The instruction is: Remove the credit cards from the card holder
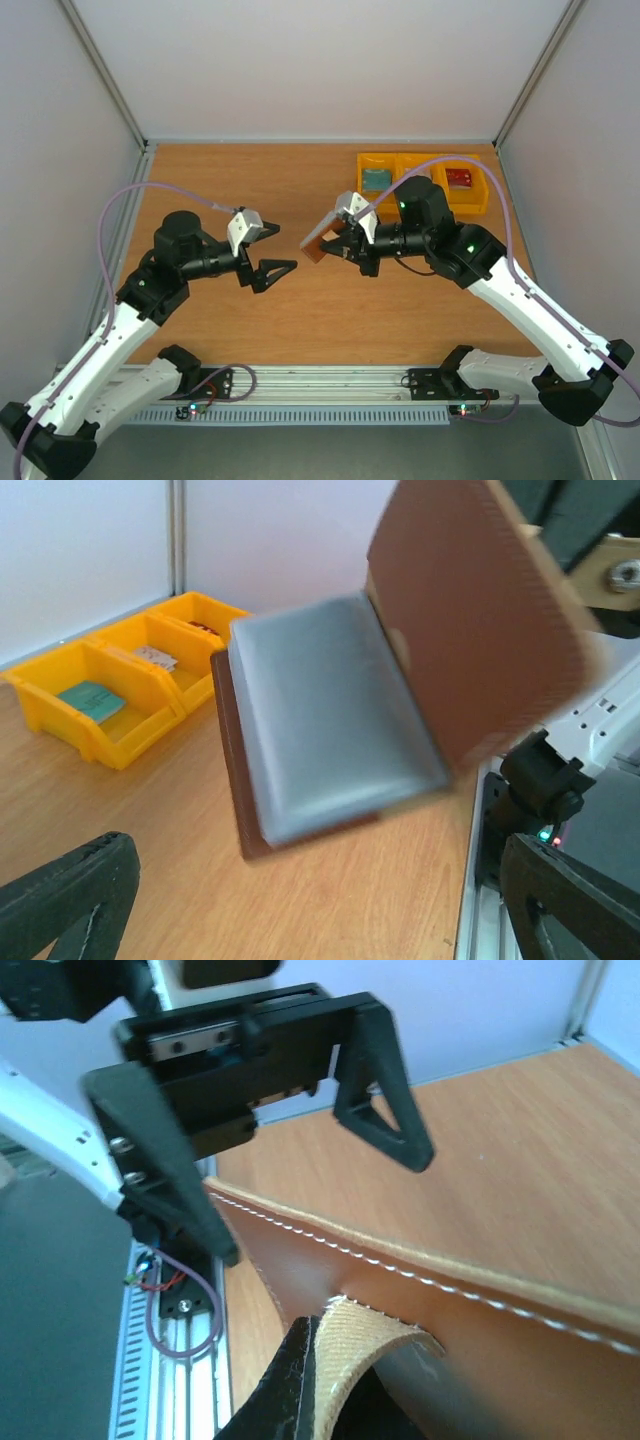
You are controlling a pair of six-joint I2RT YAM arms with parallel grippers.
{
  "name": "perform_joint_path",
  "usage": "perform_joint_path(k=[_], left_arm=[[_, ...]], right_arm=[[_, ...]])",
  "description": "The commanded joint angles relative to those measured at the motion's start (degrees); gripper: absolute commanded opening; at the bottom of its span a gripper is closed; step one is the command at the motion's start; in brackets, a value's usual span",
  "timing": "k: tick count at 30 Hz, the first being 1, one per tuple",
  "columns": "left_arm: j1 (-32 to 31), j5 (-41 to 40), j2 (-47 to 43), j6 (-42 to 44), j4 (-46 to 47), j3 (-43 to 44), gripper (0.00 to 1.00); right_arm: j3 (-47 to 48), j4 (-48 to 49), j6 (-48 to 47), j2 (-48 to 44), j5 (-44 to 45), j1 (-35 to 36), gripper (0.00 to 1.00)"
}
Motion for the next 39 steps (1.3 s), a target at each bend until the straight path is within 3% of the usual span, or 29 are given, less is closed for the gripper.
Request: perform_joint_path(k=[1, 3, 6, 11, 13, 15, 18, 22, 27, 30, 33, 39], left_arm=[[2.02, 1.17, -0.41, -4.93, 0.74, -0.85, 0.97], [2.07, 2.94, -0.70, -2.56, 0.50, -2.44, 0.92], [1.87, 5.37, -1.95, 8.41, -1.48, -3.38, 0.87], [0.85, 4.03, -3.62, 23.57, -0.35, -3.15, 0.98], [1.41, -0.45, -1.02, 18.65, 1.26, -1.77, 0.99], [2.79, 2.83, 1.28, 12.82, -0.02, -1.41, 1.00], [1.85, 11.14, -0.18, 18.16, -1.75, -2.95, 0.99], [-4.10, -6.37, -4.74, 30.45, 4.70, -6.83, 0.99], [-9.11, -25.35, -2.63, 49.61, 25.13, -9.15, 0.99], [-11.77, -25.22, -0.66, 61.20, 31.95, -10.43, 0.99], [-14.39, -21.20, -0.36, 69.62, 31.58, -10.91, 1.00], [-15.88, -16.78, -1.71, 66.27, 29.71, -10.79, 1.00]], right_arm=[[1.08, -2.17, -7.93, -1.71, -6.24, -0.06, 0.01], [2.28, -3.18, -8.26, -1.45, -7.15, 0.01, 0.01], [5.26, -4.53, -7.91, -0.92, -9.37, 0.00, 0.01], [6.30, -4.92, -7.17, -0.32, -13.36, 0.02, 0.01], [6.95, -6.17, -8.68, 0.11, -13.58, 0.01, 0.01], [8.73, -7.84, -10.00, 0.72, -13.51, -0.03, 0.01], [11.07, -8.55, -8.78, 1.71, -12.29, -0.02, 0.01], [10.95, -5.86, -5.75, 1.71, -12.98, -0.06, 0.01], [10.47, -2.47, -2.25, 1.46, -11.48, 0.03, 0.01], [10.32, -0.77, -0.13, 1.52, -10.71, 0.02, 0.01], [9.74, 1.74, 1.65, 1.31, -10.16, 0.02, 0.01], [8.45, 4.43, 3.24, 0.47, -9.07, -0.04, 0.01]])
